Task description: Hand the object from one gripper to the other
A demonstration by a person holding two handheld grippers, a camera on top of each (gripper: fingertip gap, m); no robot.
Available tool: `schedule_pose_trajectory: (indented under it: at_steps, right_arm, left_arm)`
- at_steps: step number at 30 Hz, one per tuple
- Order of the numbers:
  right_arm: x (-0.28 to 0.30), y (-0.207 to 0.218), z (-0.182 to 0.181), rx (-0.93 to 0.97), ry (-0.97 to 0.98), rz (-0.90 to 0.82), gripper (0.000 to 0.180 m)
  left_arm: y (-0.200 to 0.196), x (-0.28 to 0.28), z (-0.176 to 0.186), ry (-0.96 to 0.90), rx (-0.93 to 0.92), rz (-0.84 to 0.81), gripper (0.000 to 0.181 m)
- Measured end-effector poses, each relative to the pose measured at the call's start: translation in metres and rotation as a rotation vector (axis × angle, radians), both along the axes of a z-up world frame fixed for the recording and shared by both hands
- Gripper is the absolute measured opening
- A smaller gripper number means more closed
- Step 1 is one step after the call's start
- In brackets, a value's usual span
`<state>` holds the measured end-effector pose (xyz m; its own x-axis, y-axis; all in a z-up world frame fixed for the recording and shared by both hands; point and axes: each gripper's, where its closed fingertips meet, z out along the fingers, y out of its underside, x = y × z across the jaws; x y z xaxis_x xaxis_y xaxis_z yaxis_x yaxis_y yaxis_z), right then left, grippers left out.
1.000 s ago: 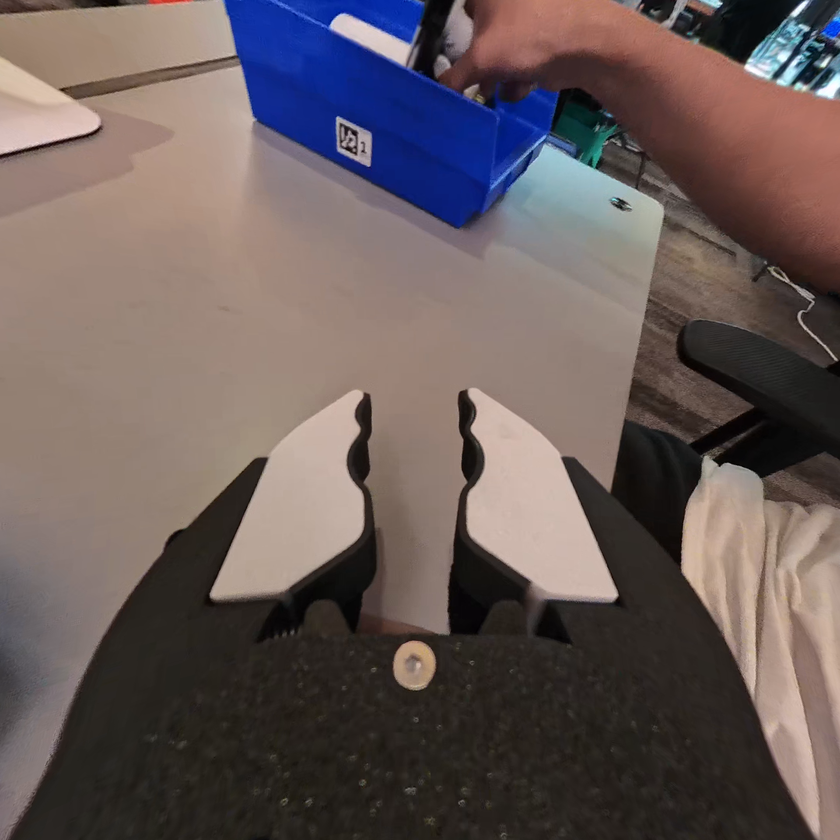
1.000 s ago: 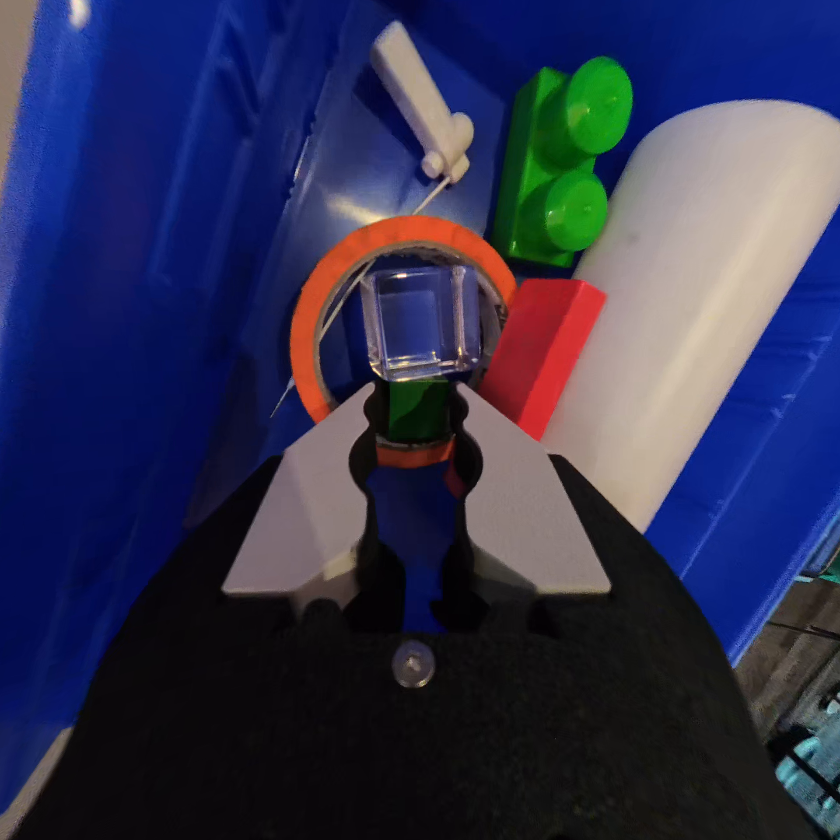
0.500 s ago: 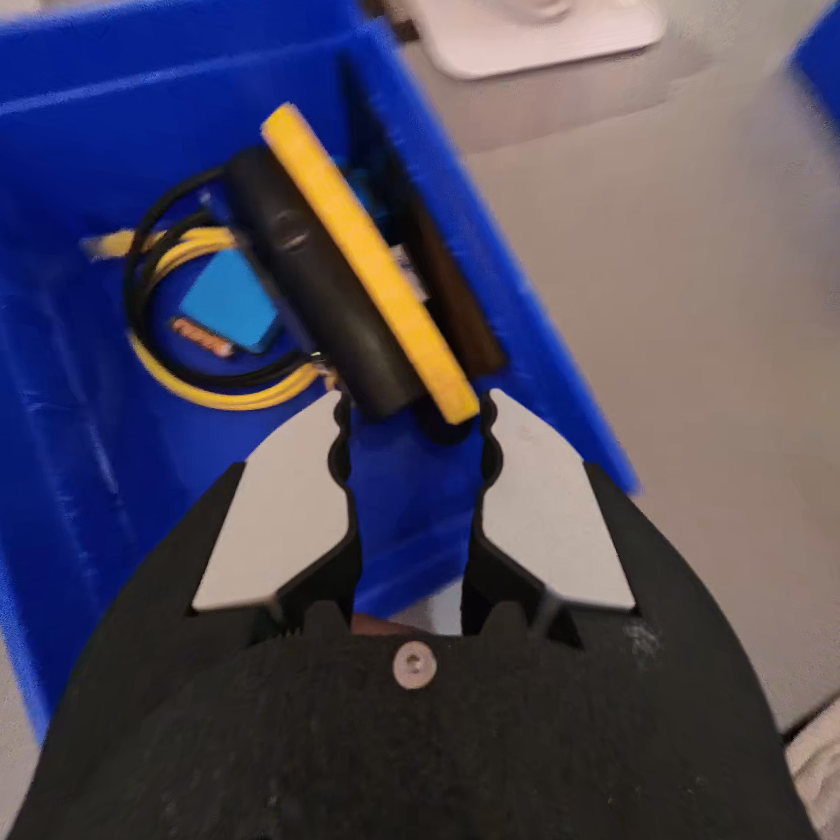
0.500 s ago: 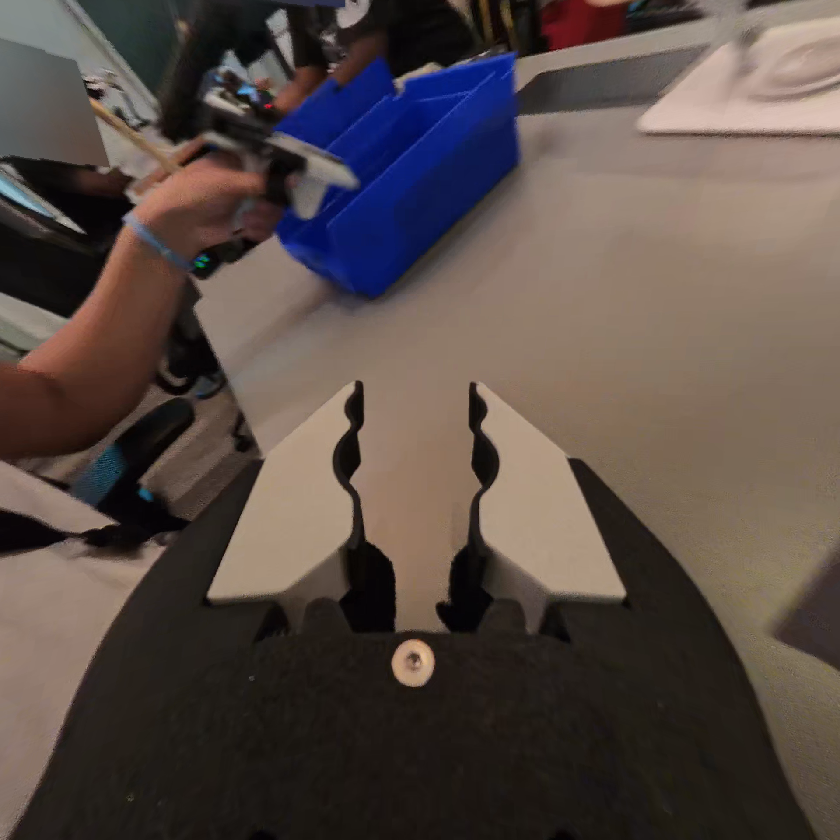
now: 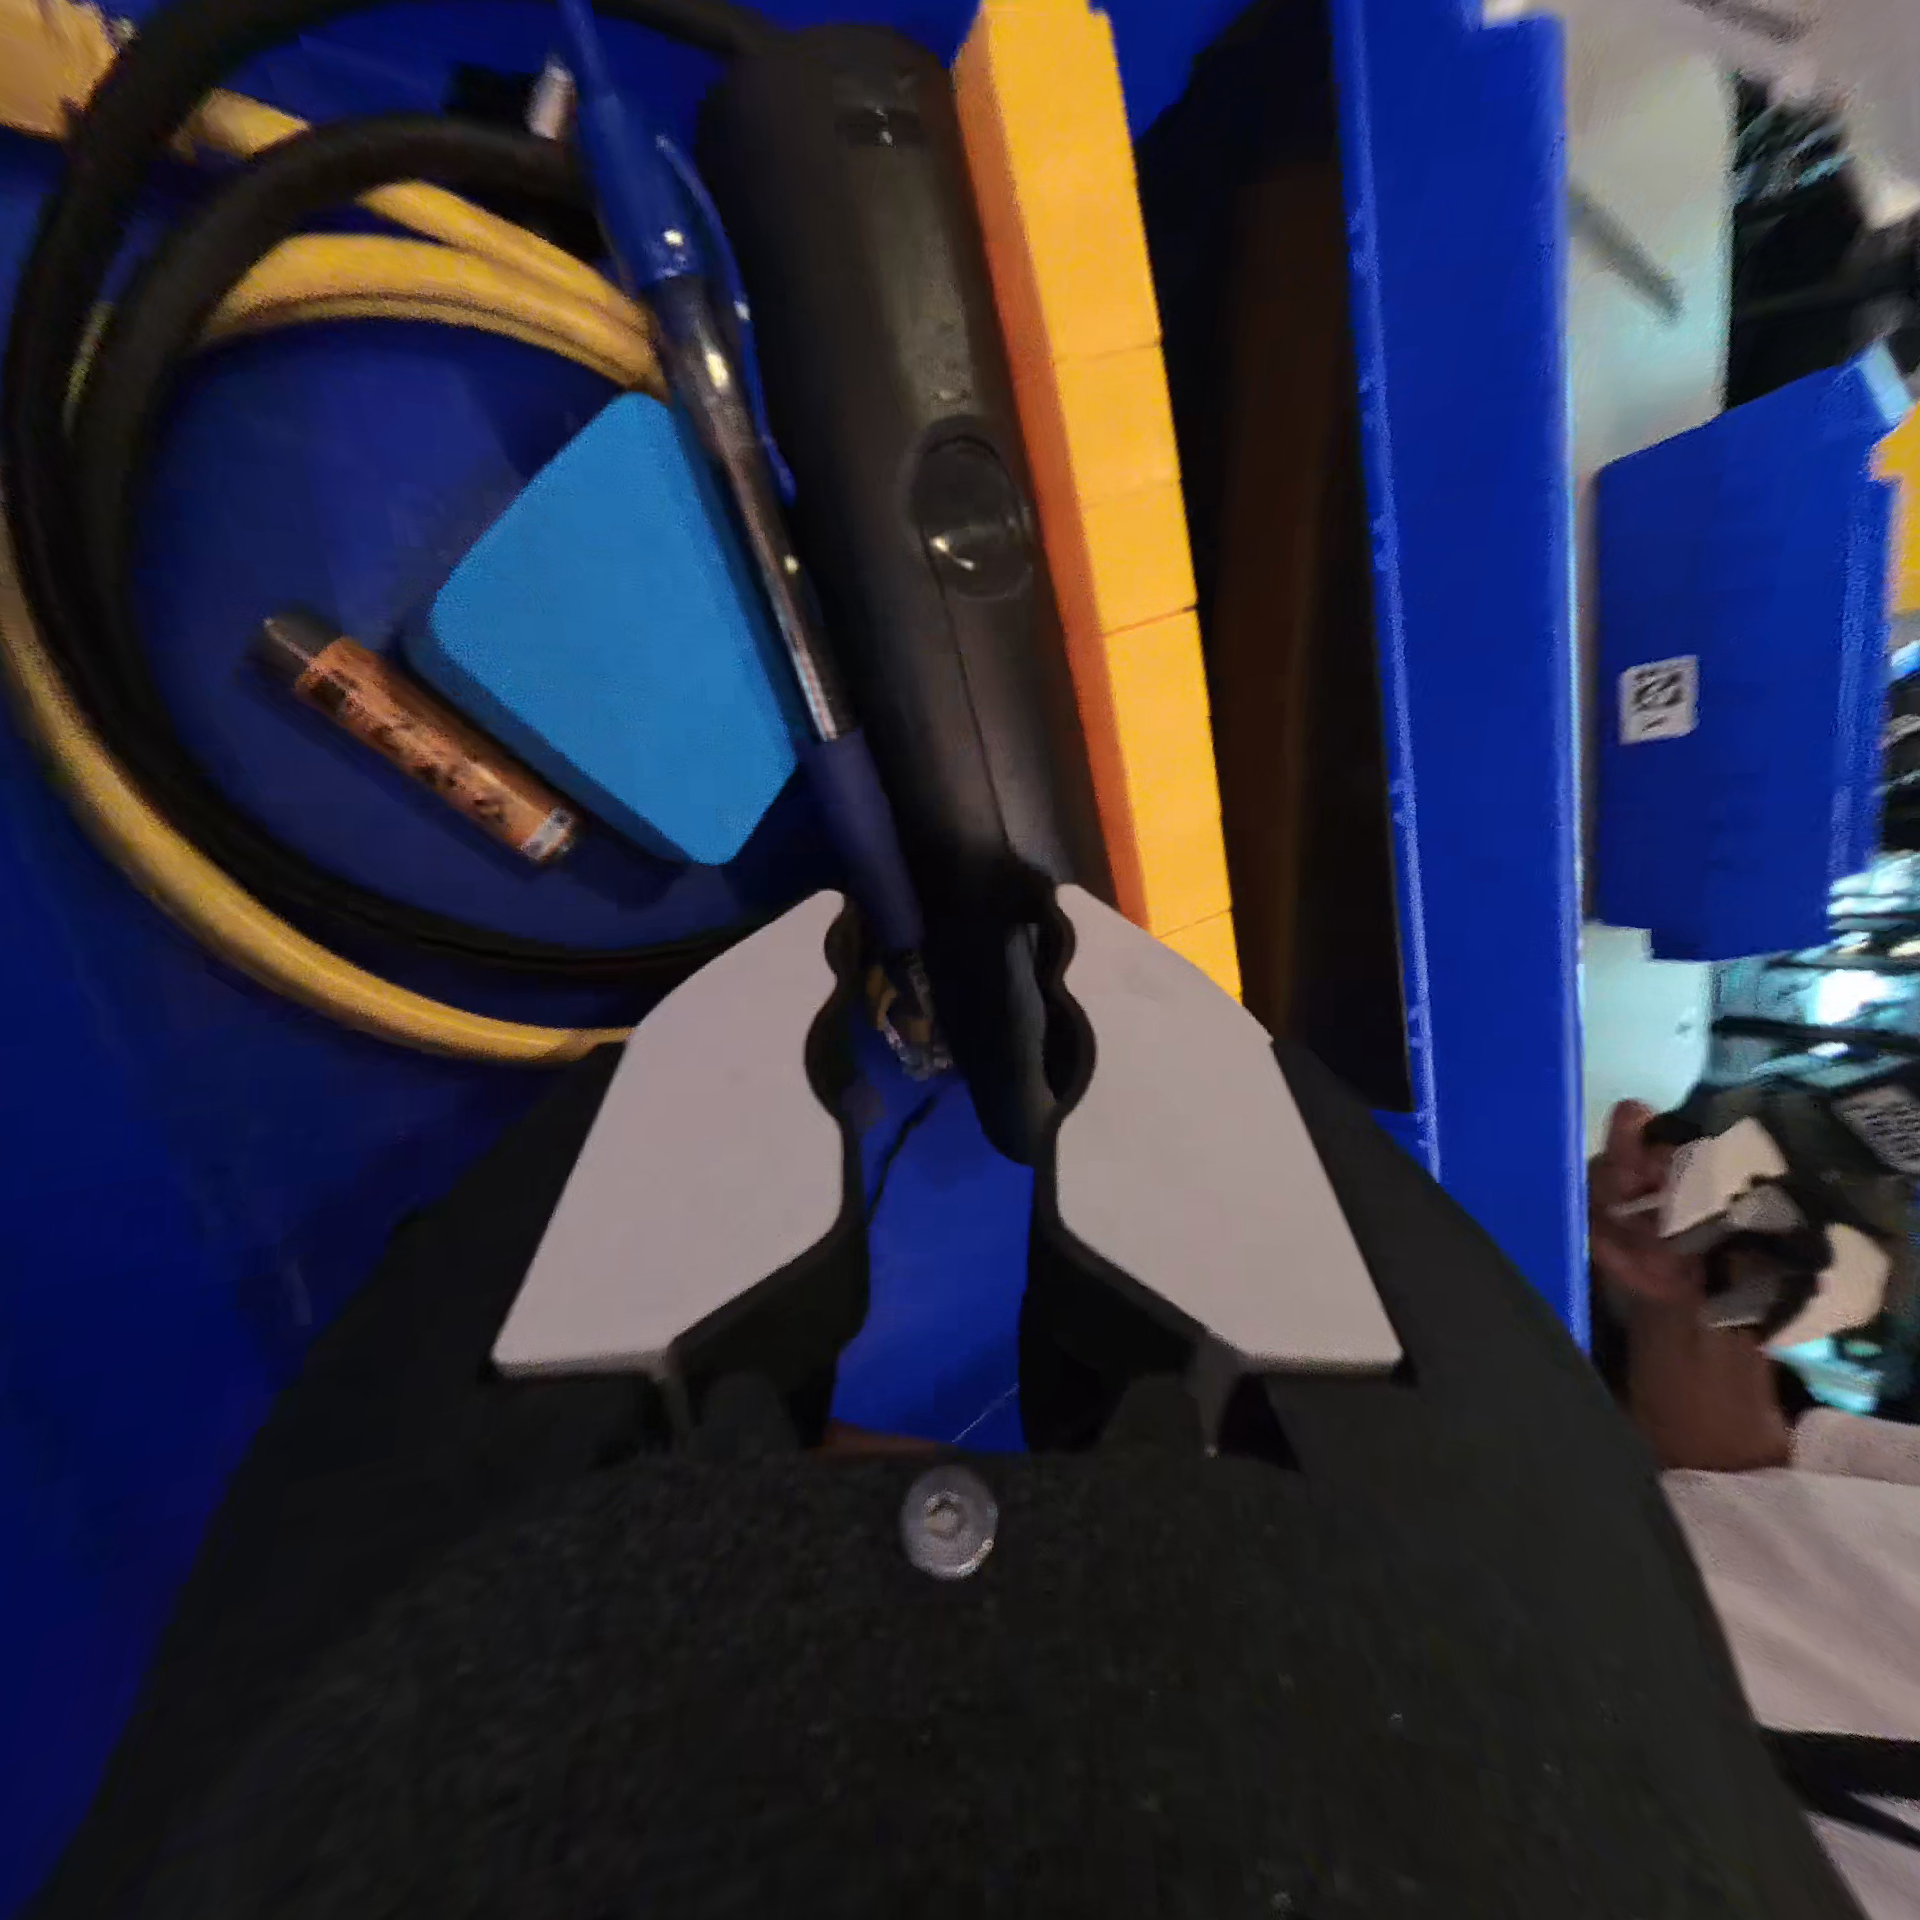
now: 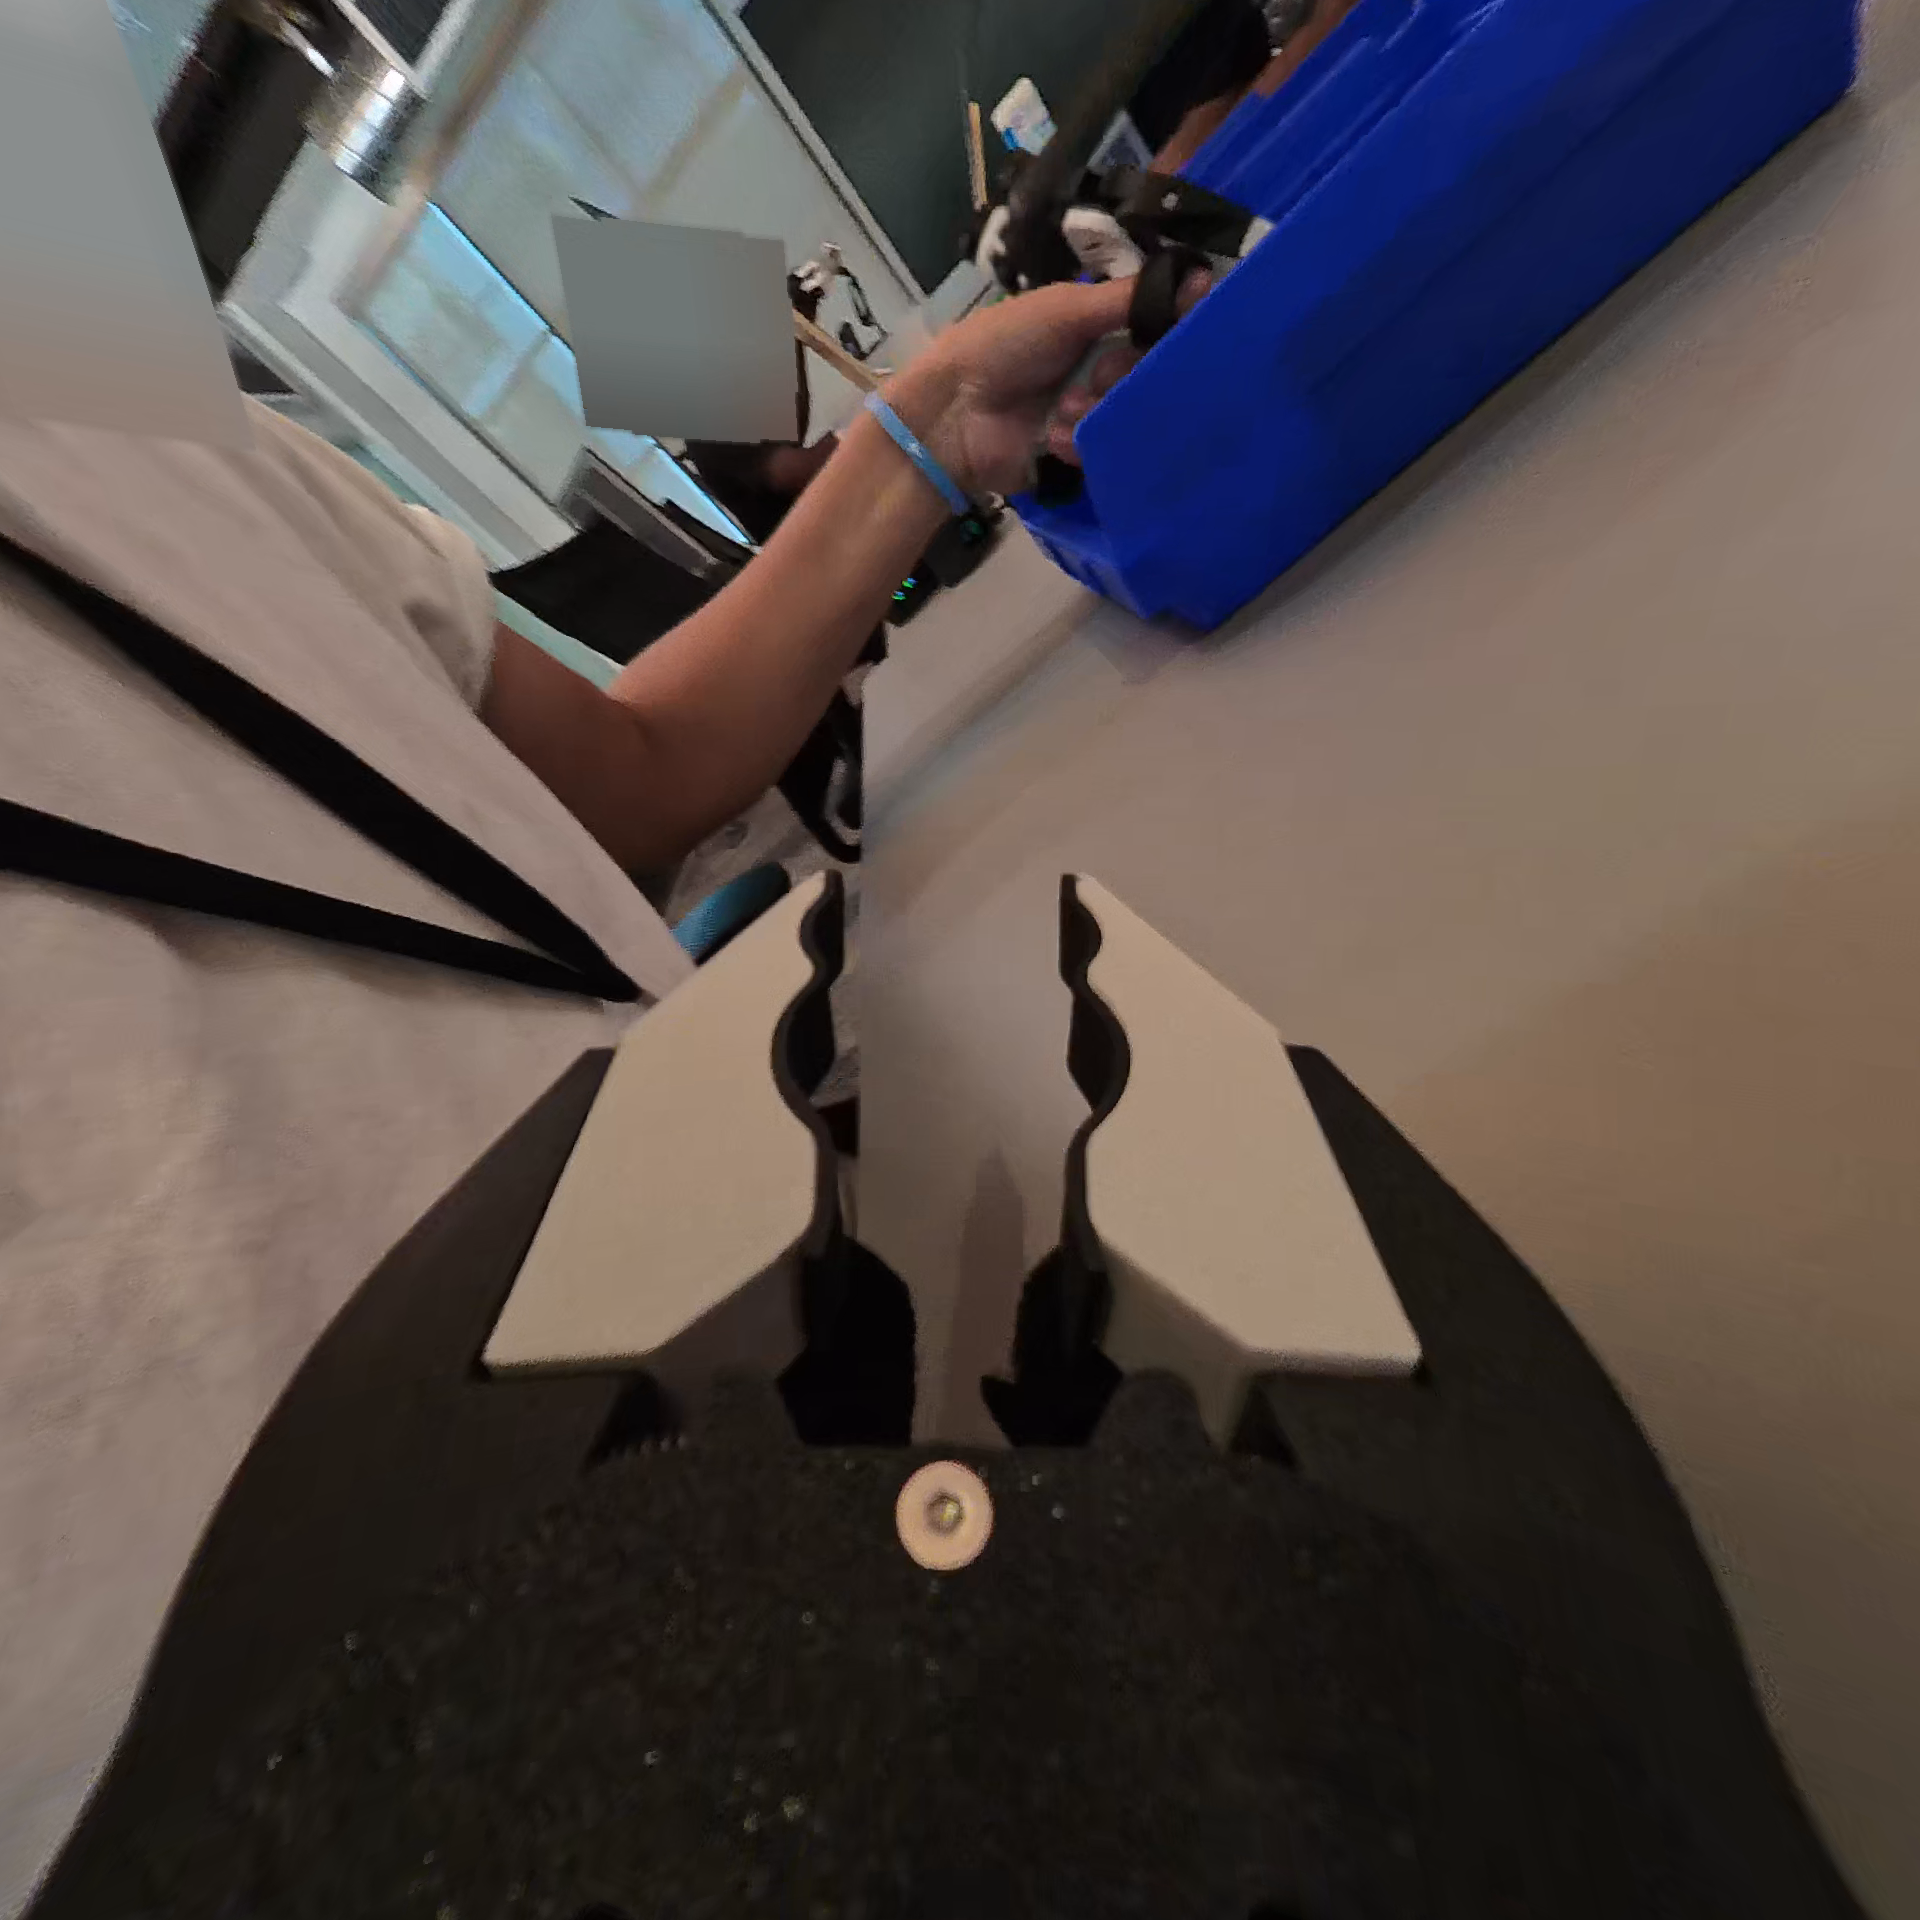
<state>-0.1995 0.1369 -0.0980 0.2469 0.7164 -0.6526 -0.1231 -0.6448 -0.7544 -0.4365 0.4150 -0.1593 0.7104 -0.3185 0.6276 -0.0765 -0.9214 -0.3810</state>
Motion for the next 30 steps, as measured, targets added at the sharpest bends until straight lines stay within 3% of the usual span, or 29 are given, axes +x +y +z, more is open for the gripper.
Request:
schedule_pose_trajectory:
  at_steps: [1, 2, 7, 14, 20, 24, 27, 30]
  right_arm:
    - [-0.001, -0.001, 0.000, -0.006, 0.014, 0.013, 0.041]
    - [-0.002, -0.001, -0.001, -0.012, 0.016, 0.027, 0.041]
    - [-0.003, -0.001, -0.005, -0.031, 0.014, 0.050, 0.041]
    - [0.004, 0.014, -0.005, -0.057, 0.013, -0.037, 0.040]
    - [0.007, 0.038, 0.005, -0.160, 0.142, -0.088, 0.040]
    - [-0.005, 0.029, 0.011, -0.213, 0.207, -0.004, 0.041]
    - [-0.012, 0.018, 0.005, -0.192, 0.160, -0.002, 0.041]
    - [-0.016, 0.007, 0.000, -0.171, 0.106, 0.019, 0.041]
  left_arm:
    - [0.002, -0.004, -0.002, -0.003, 0.006, 0.028, 0.018]
    - [0.003, -0.008, -0.004, 0.032, 0.032, 0.026, 0.009]
    - [0.005, -0.008, -0.002, 0.106, 0.109, 0.007, 0.008]
    - [0.003, -0.020, 0.037, 0.235, 0.331, 0.046, 0.007]
    - [-0.043, -0.009, 0.084, 0.117, 0.435, 0.029, 0.000]
    - [-0.067, -0.018, 0.078, 0.227, 0.457, 0.024, 0.000]
    - [-0.049, -0.034, 0.075, 0.289, 0.465, 0.126, 0.000]
    - [-0.035, -0.036, 0.049, 0.384, 0.324, 0.091, 0.029]
